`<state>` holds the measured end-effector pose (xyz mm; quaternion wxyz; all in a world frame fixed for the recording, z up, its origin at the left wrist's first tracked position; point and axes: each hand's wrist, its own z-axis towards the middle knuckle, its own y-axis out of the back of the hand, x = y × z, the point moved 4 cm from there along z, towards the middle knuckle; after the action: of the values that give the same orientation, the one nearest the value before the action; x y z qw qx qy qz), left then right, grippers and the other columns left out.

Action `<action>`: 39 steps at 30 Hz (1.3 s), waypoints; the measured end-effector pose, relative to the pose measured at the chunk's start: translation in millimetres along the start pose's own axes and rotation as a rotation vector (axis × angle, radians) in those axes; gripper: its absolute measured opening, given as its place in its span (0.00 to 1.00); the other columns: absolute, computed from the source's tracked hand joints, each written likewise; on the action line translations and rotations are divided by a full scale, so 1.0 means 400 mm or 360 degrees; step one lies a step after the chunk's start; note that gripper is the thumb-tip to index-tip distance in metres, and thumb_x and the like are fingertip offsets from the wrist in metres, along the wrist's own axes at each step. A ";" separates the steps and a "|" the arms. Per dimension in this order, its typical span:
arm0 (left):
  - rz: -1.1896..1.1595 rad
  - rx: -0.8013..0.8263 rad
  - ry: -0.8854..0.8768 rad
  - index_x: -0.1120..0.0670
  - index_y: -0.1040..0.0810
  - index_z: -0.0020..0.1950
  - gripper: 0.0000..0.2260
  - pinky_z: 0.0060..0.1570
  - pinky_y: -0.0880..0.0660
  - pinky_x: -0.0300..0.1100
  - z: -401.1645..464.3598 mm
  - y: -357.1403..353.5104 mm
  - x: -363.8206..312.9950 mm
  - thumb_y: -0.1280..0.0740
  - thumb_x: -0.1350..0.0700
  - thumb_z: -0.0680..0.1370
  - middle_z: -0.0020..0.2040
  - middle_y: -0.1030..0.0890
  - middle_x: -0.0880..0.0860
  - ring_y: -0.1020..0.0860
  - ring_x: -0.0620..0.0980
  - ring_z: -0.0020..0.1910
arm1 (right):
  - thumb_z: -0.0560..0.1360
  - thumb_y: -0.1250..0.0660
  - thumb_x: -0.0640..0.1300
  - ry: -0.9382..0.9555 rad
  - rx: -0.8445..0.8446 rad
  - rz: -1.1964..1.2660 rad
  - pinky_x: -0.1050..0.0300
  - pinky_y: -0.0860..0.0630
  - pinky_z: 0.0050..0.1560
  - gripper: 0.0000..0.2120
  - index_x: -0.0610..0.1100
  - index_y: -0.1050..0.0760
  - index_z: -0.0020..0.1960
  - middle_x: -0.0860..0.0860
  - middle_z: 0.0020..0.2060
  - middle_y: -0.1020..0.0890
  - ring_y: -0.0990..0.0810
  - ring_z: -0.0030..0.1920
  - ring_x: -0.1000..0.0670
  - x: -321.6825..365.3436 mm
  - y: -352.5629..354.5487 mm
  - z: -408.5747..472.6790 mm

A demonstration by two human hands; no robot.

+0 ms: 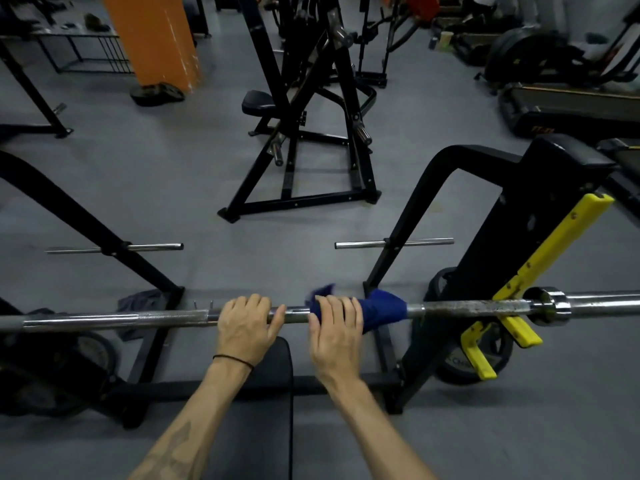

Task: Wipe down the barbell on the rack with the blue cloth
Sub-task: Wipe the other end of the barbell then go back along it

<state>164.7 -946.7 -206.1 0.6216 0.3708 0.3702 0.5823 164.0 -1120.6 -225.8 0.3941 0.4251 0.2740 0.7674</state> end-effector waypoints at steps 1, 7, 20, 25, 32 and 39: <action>0.0031 -0.0008 -0.0042 0.54 0.28 0.35 0.20 0.35 0.33 0.49 -0.001 -0.002 0.005 0.42 0.44 0.82 0.31 0.28 0.54 0.29 0.56 0.30 | 0.84 0.44 0.51 0.0170 0.0061 -0.0063 0.45 0.36 0.73 0.16 0.45 0.23 0.62 0.49 0.56 0.21 0.24 0.59 0.46 -0.013 0.008 0.000; 0.0039 0.0405 -0.0028 0.57 0.24 0.25 0.28 0.23 0.30 0.43 0.045 -0.018 0.019 0.47 0.48 0.82 0.22 0.25 0.58 0.26 0.58 0.19 | 0.84 0.45 0.49 -0.0111 -0.0114 -0.0287 0.45 0.34 0.70 0.15 0.43 0.22 0.51 0.47 0.46 0.21 0.23 0.49 0.42 -0.263 0.177 0.039; -0.0120 0.0301 0.0037 0.53 0.22 0.34 0.32 0.33 0.28 0.47 0.016 0.028 0.117 0.55 0.40 0.85 0.29 0.22 0.54 0.22 0.58 0.28 | 0.84 0.45 0.52 0.0010 -0.0045 -0.0244 0.42 0.35 0.74 0.21 0.40 0.21 0.63 0.43 0.59 0.19 0.21 0.61 0.39 -0.187 0.110 0.018; -0.0048 0.0152 -0.0014 0.60 0.22 0.67 0.25 0.69 0.32 0.58 -0.033 -0.002 0.125 0.45 0.44 0.83 0.66 0.21 0.60 0.24 0.62 0.66 | 0.82 0.42 0.52 -0.0366 -0.0160 0.0004 0.43 0.50 0.81 0.19 0.40 0.24 0.62 0.44 0.61 0.23 0.28 0.70 0.38 0.007 0.019 -0.003; 0.0012 0.0058 -0.0060 0.58 0.31 0.76 0.28 0.76 0.41 0.58 -0.096 0.005 0.149 0.49 0.42 0.84 0.77 0.33 0.59 0.35 0.60 0.77 | 0.85 0.46 0.56 0.0305 0.0150 -0.0221 0.47 0.40 0.77 0.26 0.41 0.29 0.75 0.44 0.67 0.22 0.25 0.69 0.43 -0.125 0.083 0.009; 0.0019 0.0076 -0.0038 0.58 0.34 0.78 0.29 0.77 0.43 0.60 -0.098 -0.007 0.139 0.47 0.40 0.83 0.78 0.34 0.59 0.38 0.61 0.78 | 0.85 0.49 0.61 -0.0065 0.0087 0.0090 0.42 0.49 0.81 0.32 0.36 0.30 0.73 0.40 0.71 0.26 0.33 0.75 0.39 0.155 -0.065 -0.039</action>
<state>133.7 -890.3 -228.0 0.6134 0.3946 0.3744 0.5726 139.9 -1056.0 -225.8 0.3660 0.4588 0.2747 0.7616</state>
